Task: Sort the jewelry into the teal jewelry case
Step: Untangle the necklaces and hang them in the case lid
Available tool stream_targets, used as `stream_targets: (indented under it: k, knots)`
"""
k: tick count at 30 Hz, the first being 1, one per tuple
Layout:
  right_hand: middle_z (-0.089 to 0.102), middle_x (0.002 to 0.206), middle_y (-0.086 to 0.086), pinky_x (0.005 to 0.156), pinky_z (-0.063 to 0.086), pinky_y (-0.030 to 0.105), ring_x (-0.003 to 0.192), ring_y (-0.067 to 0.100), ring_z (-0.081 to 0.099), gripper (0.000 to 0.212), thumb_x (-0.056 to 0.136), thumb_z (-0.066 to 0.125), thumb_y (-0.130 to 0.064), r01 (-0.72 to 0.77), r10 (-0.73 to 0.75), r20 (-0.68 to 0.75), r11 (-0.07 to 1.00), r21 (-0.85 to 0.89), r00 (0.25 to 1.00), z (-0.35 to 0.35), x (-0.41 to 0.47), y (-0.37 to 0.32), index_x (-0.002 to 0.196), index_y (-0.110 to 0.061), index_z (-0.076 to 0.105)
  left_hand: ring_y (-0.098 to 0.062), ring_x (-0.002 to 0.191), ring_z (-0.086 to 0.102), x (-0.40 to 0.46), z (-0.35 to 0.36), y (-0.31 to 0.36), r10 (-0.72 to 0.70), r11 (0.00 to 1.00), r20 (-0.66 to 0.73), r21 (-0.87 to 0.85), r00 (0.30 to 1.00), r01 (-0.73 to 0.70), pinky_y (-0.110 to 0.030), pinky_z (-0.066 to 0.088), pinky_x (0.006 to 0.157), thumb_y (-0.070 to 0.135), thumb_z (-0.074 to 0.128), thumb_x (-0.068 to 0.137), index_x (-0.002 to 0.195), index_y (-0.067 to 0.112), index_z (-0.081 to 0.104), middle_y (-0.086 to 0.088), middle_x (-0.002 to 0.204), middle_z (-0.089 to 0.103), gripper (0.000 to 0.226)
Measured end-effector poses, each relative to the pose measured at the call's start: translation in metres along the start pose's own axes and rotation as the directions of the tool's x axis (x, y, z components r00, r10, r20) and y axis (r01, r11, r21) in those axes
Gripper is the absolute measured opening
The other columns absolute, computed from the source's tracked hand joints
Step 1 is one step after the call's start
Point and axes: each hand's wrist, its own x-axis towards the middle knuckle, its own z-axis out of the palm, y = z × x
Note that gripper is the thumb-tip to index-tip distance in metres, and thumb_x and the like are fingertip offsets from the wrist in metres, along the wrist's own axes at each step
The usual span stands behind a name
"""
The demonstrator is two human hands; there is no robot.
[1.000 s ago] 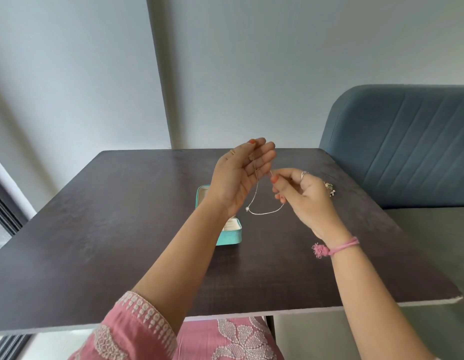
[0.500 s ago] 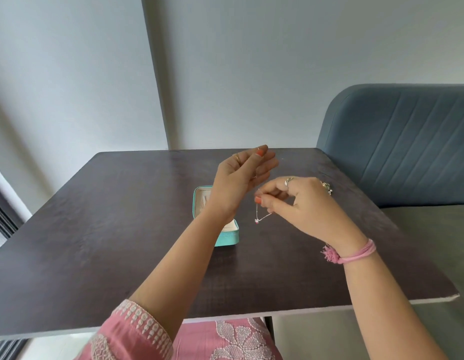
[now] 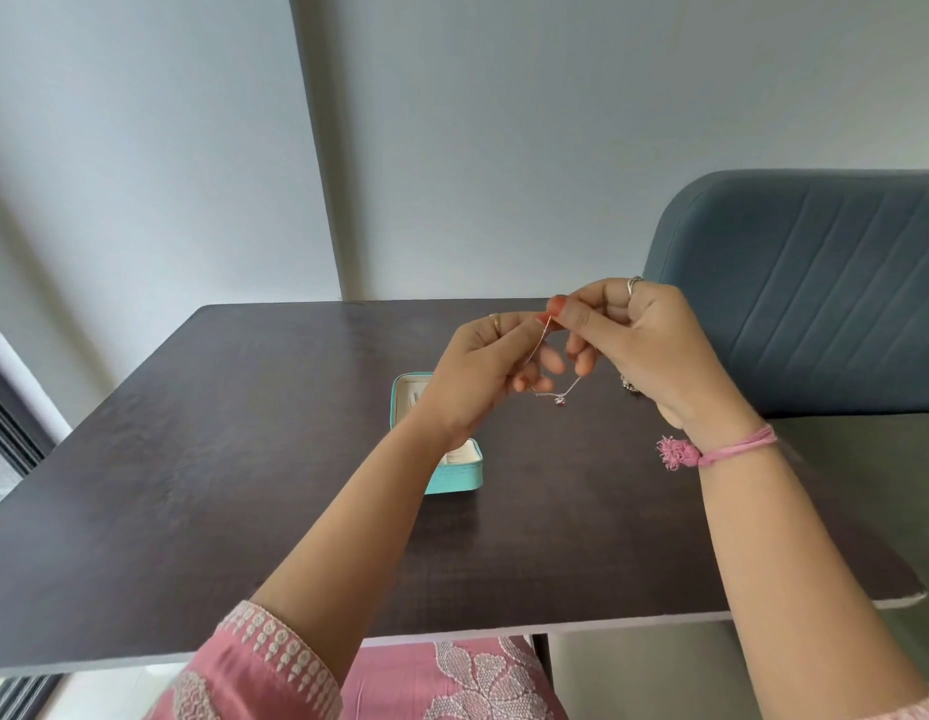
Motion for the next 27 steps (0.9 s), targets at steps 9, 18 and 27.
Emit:
stream_targets:
  k: [9,18,27]
  knots:
    - [0.071,0.074,0.017,0.065,0.052,0.037,0.046,0.013,0.053,0.014,0.084,0.071,-0.024,-0.072,0.087,-0.066,0.975,0.209,0.994,0.010,-0.002,0.009,0.085,-0.010,0.070,-0.006,0.039,0.028,0.000,0.001,0.004,-0.089,0.962,0.013,-0.260,0.996,0.089,-0.020,0.044,0.051,0.027,0.048,0.097,0.082,0.008,0.071,0.005,0.046,0.036,0.034]
    - [0.063,0.062,0.001,0.061,0.050,0.022,0.055,0.011,0.055,0.018,0.079,0.066,-0.029,-0.103,0.104,0.013,0.949,0.297,0.994,0.028,-0.023,0.035,0.086,-0.012,0.068,-0.005,0.043,0.048,0.003,-0.003,0.006,-0.076,0.859,-0.082,-0.511,0.994,0.023,-0.018,0.053,0.061,0.023,0.048,0.098,0.103,0.003,0.066,0.002,0.059,0.053,0.028]
    - [0.061,0.097,-0.001,0.081,0.050,0.022,0.088,0.003,0.062,0.005,0.085,0.067,-0.013,-0.004,0.008,-0.018,0.979,0.203,1.000,0.048,-0.041,0.059,0.088,-0.011,0.071,-0.017,0.091,0.070,0.002,-0.009,-0.002,-0.005,0.859,-0.176,-0.505,0.984,-0.086,-0.029,0.055,0.086,0.011,0.046,0.097,0.117,0.002,0.058,-0.013,0.112,0.069,0.025]
